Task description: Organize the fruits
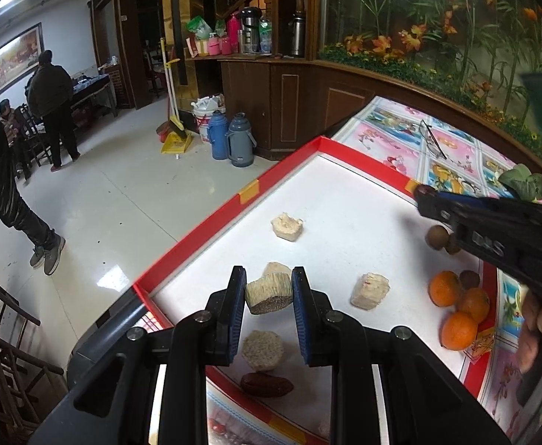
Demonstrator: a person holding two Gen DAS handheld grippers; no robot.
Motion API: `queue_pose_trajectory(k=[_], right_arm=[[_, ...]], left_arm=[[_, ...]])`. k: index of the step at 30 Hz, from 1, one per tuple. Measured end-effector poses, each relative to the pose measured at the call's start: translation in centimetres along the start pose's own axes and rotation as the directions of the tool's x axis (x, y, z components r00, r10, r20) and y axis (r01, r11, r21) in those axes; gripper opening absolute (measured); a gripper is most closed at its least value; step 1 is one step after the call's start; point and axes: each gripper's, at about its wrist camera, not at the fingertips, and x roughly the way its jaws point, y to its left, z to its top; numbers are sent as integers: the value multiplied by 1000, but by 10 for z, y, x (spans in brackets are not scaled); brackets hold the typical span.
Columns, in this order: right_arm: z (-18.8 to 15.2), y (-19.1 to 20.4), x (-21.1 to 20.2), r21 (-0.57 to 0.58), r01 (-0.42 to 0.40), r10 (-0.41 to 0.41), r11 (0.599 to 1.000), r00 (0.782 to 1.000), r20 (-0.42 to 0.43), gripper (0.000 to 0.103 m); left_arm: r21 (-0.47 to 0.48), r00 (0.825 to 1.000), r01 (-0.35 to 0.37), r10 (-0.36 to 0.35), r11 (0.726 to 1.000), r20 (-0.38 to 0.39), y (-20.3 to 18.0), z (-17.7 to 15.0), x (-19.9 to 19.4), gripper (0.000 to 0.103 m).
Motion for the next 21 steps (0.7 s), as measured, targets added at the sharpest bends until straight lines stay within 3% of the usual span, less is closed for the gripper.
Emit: queue_pose_trajectory(k=[11, 12, 13, 15, 18, 21], right_arm=[[16, 0, 36, -19, -29, 27, 999, 997, -70, 25], [15, 1, 38, -21, -25, 24, 999, 997, -74, 28], [15, 1, 38, -23, -16, 15, 1000, 997, -76, 44], [14, -1, 36, -20, -9, 8, 1000, 998, -64, 63], [14, -4, 32, -24, 11, -13, 1000, 998, -56, 66], [15, -10, 21, -6, 14, -15, 1000, 999, -34, 69]], left_arm=[[22, 997, 7, -5, 1000, -79, -2, -6, 16, 27], [22, 997, 5, -3, 1000, -81, -2, -6, 17, 34], [21, 997, 0, 2, 1000, -80, -2, -7, 17, 43], [17, 997, -8, 10, 1000, -81, -1, -8, 17, 56], [4, 997, -10, 10, 1000, -81, 1, -7, 15, 62], [0, 997, -8, 8, 1000, -74, 1, -7, 11, 74]])
